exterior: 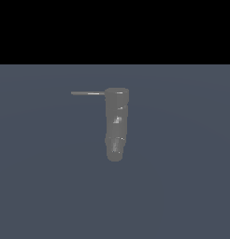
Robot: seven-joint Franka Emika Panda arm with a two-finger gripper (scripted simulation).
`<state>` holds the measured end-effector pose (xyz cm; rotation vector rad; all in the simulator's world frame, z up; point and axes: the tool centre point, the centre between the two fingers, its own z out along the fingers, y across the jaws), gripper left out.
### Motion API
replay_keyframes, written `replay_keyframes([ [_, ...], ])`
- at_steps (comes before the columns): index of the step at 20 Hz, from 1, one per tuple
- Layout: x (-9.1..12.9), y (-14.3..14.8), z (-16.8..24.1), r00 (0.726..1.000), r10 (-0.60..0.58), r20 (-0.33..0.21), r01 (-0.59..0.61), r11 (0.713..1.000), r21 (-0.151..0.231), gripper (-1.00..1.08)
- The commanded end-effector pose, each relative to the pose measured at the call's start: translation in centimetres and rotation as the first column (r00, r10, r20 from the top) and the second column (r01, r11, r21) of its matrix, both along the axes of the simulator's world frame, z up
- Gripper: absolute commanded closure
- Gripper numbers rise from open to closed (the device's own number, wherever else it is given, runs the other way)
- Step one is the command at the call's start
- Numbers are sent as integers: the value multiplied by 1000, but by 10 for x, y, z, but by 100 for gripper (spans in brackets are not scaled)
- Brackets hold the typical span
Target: Turn on the faucet by rotating a designated handle.
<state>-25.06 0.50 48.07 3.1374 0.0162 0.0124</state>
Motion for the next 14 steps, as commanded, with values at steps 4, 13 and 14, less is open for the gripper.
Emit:
replay_keyframes([
  [4,0,1,-1,1000,-5,0,5,1000,0,108],
  [13,6,15,-13,997,-77,0,77,997,1,108],
  [14,7,17,-16,996,-90,-1,90,996,1,108],
])
